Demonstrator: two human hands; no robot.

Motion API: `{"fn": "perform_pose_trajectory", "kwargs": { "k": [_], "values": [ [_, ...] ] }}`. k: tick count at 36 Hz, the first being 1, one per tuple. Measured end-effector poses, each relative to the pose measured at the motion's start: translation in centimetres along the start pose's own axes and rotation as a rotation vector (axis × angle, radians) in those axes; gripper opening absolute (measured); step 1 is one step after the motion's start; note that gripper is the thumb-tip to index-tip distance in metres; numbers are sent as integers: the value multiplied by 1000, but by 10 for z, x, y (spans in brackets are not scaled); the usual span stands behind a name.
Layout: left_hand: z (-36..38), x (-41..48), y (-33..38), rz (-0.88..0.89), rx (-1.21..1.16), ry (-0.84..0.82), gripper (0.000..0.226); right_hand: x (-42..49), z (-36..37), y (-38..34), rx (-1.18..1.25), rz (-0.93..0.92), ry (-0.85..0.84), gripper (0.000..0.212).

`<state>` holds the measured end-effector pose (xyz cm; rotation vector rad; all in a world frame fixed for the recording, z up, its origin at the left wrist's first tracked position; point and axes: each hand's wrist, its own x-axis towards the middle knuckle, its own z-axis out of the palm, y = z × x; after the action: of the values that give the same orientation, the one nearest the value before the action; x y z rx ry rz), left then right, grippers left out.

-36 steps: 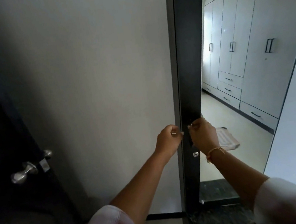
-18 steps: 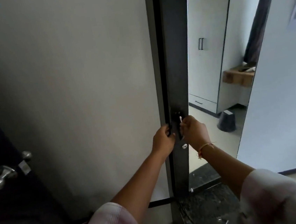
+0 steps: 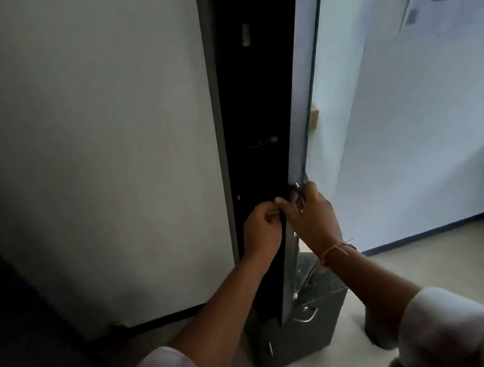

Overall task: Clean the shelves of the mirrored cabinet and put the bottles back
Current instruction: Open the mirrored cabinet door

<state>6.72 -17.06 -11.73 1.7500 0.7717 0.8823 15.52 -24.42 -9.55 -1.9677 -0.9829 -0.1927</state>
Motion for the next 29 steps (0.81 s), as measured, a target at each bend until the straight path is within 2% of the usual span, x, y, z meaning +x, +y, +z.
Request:
{"fn": "perform_pose_trajectory", "kwargs": {
  "k": [3, 9, 13, 15, 17, 19, 23, 29],
  "values": [
    [19, -19, 7, -3, -40, -18, 28, -12, -17, 12, -15, 16, 46, 43],
    [62, -52, 22, -12, -70, -50, 24, -35, -58, 42, -47, 41, 87, 35],
    [89, -72, 33, 1, -98, -160, 28, -48, -89, 69, -162, 25, 116, 50],
    [100, -83, 40, 44, -82, -221, 36, -53, -105, 80, -228, -5, 126, 51],
    [111, -96, 47, 107, -26, -246, 40, -57, -123, 89, -243, -49, 139, 51],
    [121, -107, 50, 165, 53, -200, 38, -61, -141, 96, -213, -99, 147, 55],
    [135, -116, 50, 229, 258, -185, 43, -63, -169, 115, -388, -222, 130, 83],
    [151, -117, 59, 355, 479, -233, 56, -54, -208, 146, -512, -208, 71, 91]
  ]
}}
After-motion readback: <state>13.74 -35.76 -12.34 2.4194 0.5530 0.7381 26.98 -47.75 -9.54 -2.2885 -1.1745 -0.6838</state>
